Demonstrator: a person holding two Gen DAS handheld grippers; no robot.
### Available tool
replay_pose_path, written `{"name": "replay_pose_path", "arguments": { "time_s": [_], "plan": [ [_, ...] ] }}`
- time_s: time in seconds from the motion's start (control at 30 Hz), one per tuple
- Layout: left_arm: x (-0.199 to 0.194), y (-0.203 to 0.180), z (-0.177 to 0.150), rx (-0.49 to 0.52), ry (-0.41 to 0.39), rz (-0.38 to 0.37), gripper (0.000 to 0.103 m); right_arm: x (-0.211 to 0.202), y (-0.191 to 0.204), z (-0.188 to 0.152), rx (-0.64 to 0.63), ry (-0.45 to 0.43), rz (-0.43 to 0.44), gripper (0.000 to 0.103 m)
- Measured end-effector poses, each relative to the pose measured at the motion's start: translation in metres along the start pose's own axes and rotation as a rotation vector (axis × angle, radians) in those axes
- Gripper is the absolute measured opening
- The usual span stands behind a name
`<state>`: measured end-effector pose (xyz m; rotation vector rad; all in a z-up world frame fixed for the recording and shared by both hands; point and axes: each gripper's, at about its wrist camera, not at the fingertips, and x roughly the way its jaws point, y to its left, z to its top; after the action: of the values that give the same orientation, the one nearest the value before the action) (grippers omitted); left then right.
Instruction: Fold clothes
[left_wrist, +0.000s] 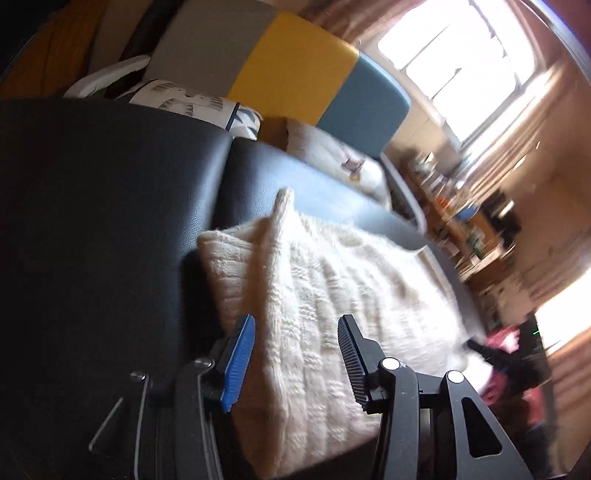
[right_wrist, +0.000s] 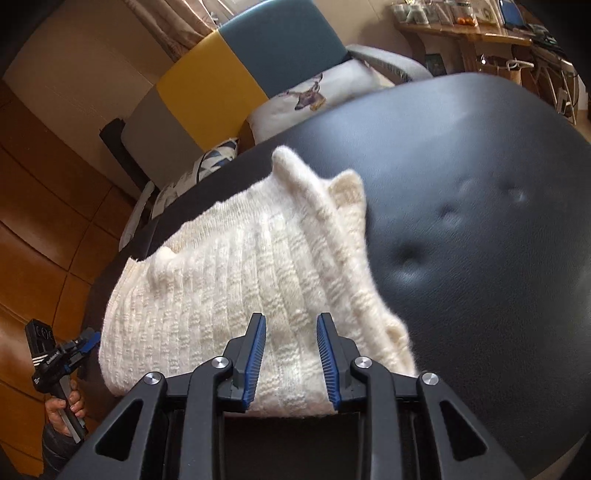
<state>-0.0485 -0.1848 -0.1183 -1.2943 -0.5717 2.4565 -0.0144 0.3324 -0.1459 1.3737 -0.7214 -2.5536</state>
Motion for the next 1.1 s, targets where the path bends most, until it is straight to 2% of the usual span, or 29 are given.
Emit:
{"name": "replay_pose_path", "arguments": {
  "time_s": [0.1, 0.2, 0.27, 0.3, 0.37, 0.43, 0.47, 0.53, 0.6, 0.63, 0.67, 0.73, 0.8, 0.87, 0.93, 1.0, 1.1],
  "plan": [
    [0.022, -0.004, -0.002, -0.009, 0.067, 0.009, 0.046, -0.005, -0.012, 0.008, -0.016, 0.004, -0.044, 0.029],
    [0.029, -0.002, -0.010, -0.009, 0.080, 0.029, 0.042, -0.002, -0.031, 0.011, -0.008, 0.033, -0.067, 0.029],
    [0.032, 0.001, -0.014, -0.012, 0.095, 0.045, 0.025, 0.005, -0.044, 0.013, 0.036, 0.056, -0.020, 0.029],
    [0.032, 0.003, -0.016, -0.016, 0.103, 0.048, 0.023, 0.010, -0.050, 0.014, 0.058, 0.072, 0.011, 0.029],
    [0.031, 0.005, -0.018, -0.016, 0.111, 0.050, 0.013, 0.014, -0.044, 0.004, -0.003, 0.125, 0.023, 0.031],
    [0.027, 0.005, -0.020, 0.004, 0.126, 0.063, 0.008, 0.018, -0.038, -0.006, -0.067, 0.178, 0.034, 0.027],
    [0.025, 0.005, -0.022, 0.019, 0.133, 0.076, 0.008, 0.020, -0.035, -0.011, -0.099, 0.205, 0.039, 0.019],
    [0.021, 0.006, -0.025, 0.037, 0.141, 0.093, 0.008, 0.025, -0.028, -0.021, -0.163, 0.258, 0.050, 0.015],
    [0.016, 0.008, -0.028, 0.042, 0.144, 0.098, 0.008, 0.023, -0.024, -0.026, -0.184, 0.286, 0.047, 0.014],
    [0.010, 0.003, -0.028, 0.070, 0.130, 0.119, 0.012, 0.018, -0.024, -0.025, -0.170, 0.285, 0.039, 0.014],
    [0.003, -0.002, -0.027, 0.102, 0.113, 0.140, 0.012, 0.014, -0.023, -0.024, -0.157, 0.284, 0.030, 0.019],
    [-0.012, -0.016, -0.020, 0.208, 0.055, 0.187, 0.013, -0.002, -0.018, -0.009, -0.156, 0.214, -0.002, 0.021],
    [-0.020, -0.032, -0.008, 0.288, 0.023, 0.172, 0.018, -0.018, -0.008, 0.008, -0.170, 0.131, -0.037, 0.030],
    [-0.020, -0.049, 0.007, 0.348, -0.002, 0.121, 0.034, -0.022, 0.014, 0.026, -0.211, 0.081, -0.027, 0.030],
    [-0.004, -0.068, 0.021, 0.414, -0.003, 0.091, 0.040, -0.005, 0.045, 0.037, -0.269, 0.097, 0.009, 0.030],
    [0.020, -0.087, 0.033, 0.494, 0.018, 0.089, 0.040, 0.018, 0.076, 0.044, -0.336, 0.125, 0.031, 0.030],
    [0.066, -0.101, 0.044, 0.581, 0.102, 0.125, 0.041, 0.063, 0.121, 0.049, -0.451, 0.187, 0.036, 0.030]
  ]
}}
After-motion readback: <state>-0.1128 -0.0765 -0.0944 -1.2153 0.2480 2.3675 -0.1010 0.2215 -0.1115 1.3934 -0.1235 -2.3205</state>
